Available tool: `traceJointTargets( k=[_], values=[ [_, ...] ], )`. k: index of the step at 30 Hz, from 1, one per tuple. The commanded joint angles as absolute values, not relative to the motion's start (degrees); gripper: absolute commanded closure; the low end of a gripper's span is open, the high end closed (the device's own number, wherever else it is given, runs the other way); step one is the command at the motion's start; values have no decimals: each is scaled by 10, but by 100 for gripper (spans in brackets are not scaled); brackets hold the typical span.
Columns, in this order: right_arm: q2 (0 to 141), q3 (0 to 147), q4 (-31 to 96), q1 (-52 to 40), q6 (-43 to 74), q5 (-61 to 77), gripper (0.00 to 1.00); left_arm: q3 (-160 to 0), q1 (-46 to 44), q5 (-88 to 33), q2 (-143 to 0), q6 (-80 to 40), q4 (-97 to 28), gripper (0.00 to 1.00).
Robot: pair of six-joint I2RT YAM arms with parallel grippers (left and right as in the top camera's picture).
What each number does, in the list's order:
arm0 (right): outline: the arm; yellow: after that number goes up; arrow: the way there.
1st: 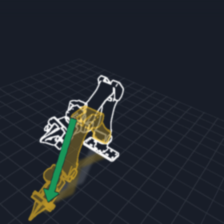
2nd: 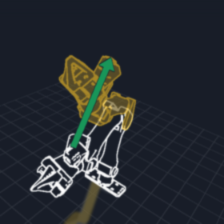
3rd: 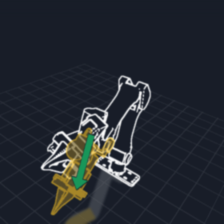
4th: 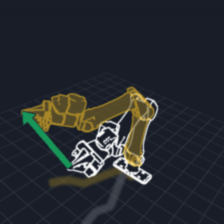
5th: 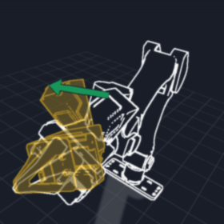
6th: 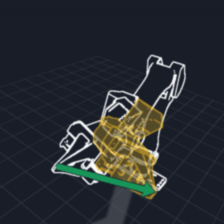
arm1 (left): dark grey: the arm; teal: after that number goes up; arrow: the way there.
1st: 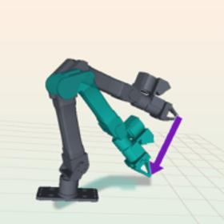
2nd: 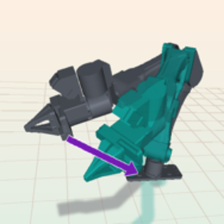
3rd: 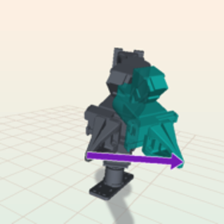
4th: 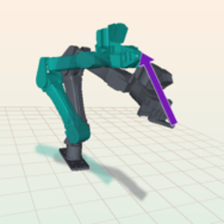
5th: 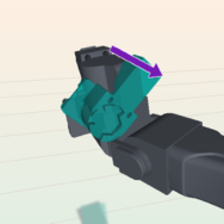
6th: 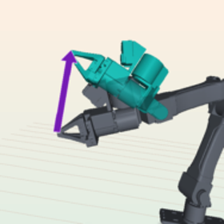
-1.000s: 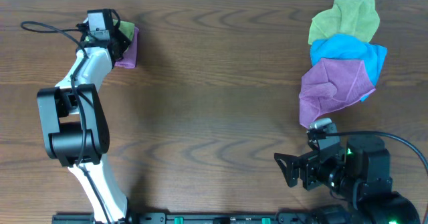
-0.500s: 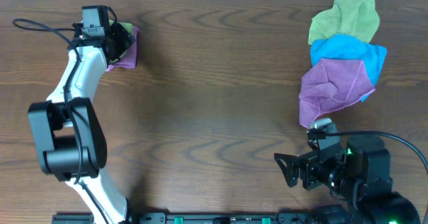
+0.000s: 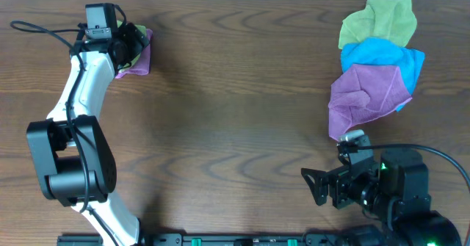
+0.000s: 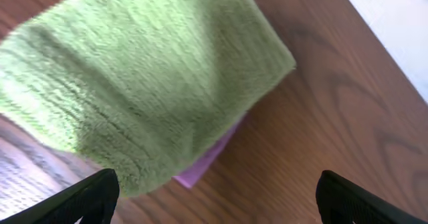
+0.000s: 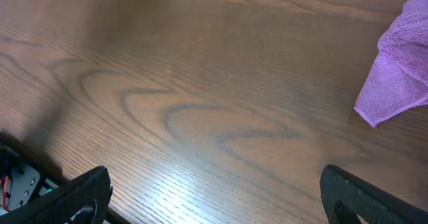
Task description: Fold the cloth
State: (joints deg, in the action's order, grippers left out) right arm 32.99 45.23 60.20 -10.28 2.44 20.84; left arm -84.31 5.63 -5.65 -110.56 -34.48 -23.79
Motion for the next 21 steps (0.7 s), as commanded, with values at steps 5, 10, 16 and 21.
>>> traceJointTargets(
  k=[5,10,16,21],
  values=[
    [329,448,602,-98,32,212,1,-855,60,-122,-1070,-342,-243,5],
    [329,448,602,-98,32,212,1,-854,60,-119,-1028,-316,-268,5],
    [329,448,602,-98,32,212,1,-855,60,-121,-983,-302,-324,5],
    [329,448,602,-98,32,212,1,-854,60,-38,-980,-302,-331,5]
  ],
)
